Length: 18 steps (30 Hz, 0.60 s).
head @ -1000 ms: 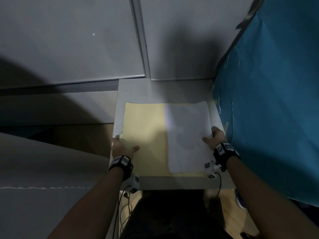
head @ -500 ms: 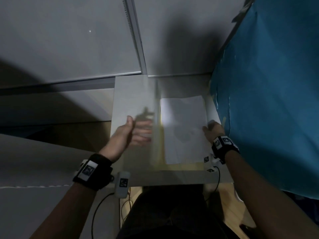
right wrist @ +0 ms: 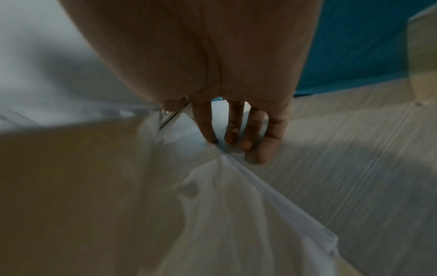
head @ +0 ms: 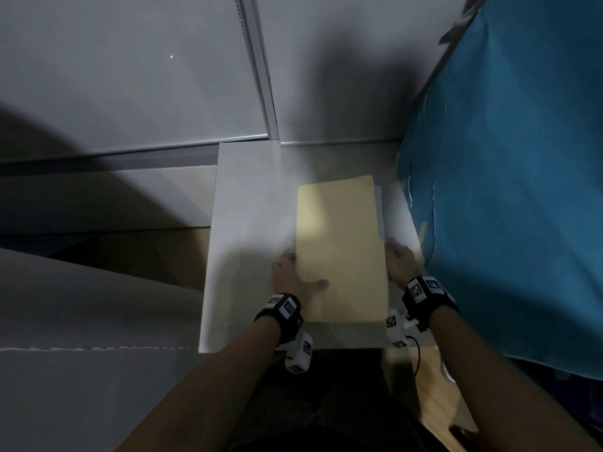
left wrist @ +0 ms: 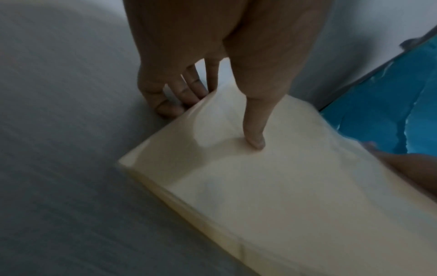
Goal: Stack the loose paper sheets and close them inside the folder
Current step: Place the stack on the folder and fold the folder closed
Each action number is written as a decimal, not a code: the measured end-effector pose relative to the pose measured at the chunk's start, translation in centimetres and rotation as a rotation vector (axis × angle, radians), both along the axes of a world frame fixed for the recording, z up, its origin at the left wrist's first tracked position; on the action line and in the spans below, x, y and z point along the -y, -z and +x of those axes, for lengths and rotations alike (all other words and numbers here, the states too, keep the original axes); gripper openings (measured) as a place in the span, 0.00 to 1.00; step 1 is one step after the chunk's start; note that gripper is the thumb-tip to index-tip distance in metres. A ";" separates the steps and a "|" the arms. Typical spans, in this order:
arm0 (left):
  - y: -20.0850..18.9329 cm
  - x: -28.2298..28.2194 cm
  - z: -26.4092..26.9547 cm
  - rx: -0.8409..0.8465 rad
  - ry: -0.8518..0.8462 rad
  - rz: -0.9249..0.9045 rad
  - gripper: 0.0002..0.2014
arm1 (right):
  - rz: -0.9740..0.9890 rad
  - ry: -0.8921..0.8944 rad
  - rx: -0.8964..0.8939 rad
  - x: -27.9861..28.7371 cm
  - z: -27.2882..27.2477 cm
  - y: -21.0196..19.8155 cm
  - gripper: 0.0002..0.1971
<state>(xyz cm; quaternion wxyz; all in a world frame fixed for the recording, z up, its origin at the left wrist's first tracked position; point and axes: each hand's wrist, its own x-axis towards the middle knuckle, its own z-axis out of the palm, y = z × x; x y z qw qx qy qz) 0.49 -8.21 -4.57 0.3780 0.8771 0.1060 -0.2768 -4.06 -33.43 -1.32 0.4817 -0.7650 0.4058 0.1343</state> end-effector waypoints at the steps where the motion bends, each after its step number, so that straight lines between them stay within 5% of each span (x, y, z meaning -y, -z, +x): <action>1: -0.1 -0.1 -0.2 0.010 -0.036 -0.057 0.51 | 0.057 0.013 -0.020 -0.1 0.2 0.3 0.41; 3: -0.5 -0.3 -0.4 -0.025 -0.092 -0.175 0.48 | 0.193 0.021 -0.061 -0.2 0.3 1.4 0.52; 6: -1.1 -1.5 -0.1 -0.021 -0.112 -0.335 0.47 | 0.259 -0.060 -0.011 -0.1 0.1 2.4 0.38; 9: -1.8 -3.3 0.6 -0.022 -0.086 -0.490 0.45 | 0.101 -0.133 -0.007 -0.6 0.5 2.2 0.43; 11: -2.8 -4.8 1.6 -0.020 -0.095 -0.558 0.42 | 0.171 -0.152 -0.009 -1.5 1.5 1.2 0.35; 14: -4.1 -7.3 4.0 0.024 -0.171 -0.573 0.35 | 0.362 -0.103 0.069 -3.4 4.4 -0.3 0.27; 18: -4.8 -9.8 7.5 0.075 -0.338 -0.467 0.30 | 0.193 -0.181 0.166 -6.9 9.7 -0.8 0.25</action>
